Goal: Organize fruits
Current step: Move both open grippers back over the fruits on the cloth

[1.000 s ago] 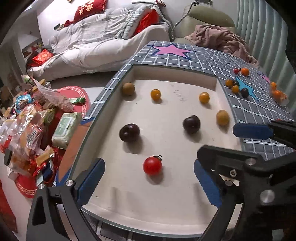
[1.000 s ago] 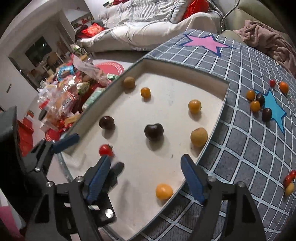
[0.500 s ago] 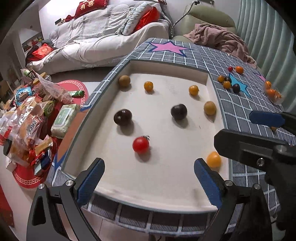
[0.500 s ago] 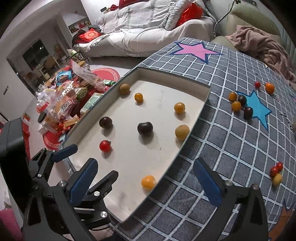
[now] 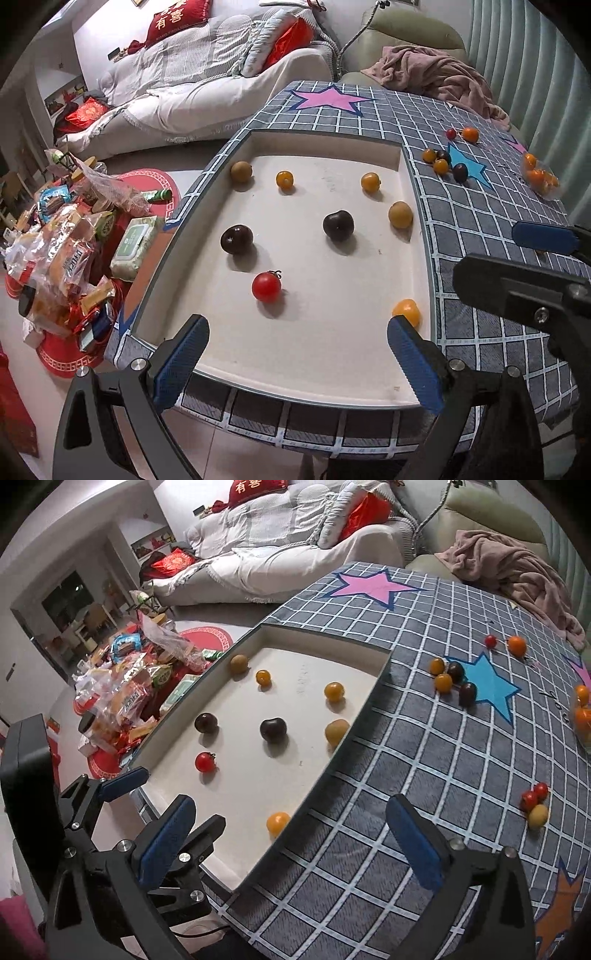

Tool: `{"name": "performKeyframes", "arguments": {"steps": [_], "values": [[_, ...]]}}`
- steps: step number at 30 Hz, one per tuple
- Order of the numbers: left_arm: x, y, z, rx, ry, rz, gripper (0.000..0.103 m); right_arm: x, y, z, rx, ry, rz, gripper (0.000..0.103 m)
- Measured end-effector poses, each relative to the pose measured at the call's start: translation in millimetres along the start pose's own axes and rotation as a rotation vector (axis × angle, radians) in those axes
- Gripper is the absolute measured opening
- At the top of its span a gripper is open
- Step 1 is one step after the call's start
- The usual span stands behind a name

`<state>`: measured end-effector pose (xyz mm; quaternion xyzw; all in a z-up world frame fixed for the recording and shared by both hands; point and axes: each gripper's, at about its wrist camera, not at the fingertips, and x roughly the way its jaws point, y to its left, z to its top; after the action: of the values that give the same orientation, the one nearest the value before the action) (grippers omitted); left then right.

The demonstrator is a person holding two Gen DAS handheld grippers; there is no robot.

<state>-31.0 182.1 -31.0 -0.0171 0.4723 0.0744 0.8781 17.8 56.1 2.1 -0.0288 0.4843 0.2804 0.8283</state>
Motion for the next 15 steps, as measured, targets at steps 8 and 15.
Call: {"name": "performKeyframes", "arguments": {"steps": [8,15], "values": [[-1.5,-11.8,1.8,0.029,0.002,0.008,0.098,-8.7,-22.7,-7.4,0.048,-0.017,-0.013,0.103],[0.3,-23.7,2.5,0.050,0.014,-0.012,0.098,-13.3,-34.4,-12.7,0.062,-0.015,-0.021,0.103]]}}
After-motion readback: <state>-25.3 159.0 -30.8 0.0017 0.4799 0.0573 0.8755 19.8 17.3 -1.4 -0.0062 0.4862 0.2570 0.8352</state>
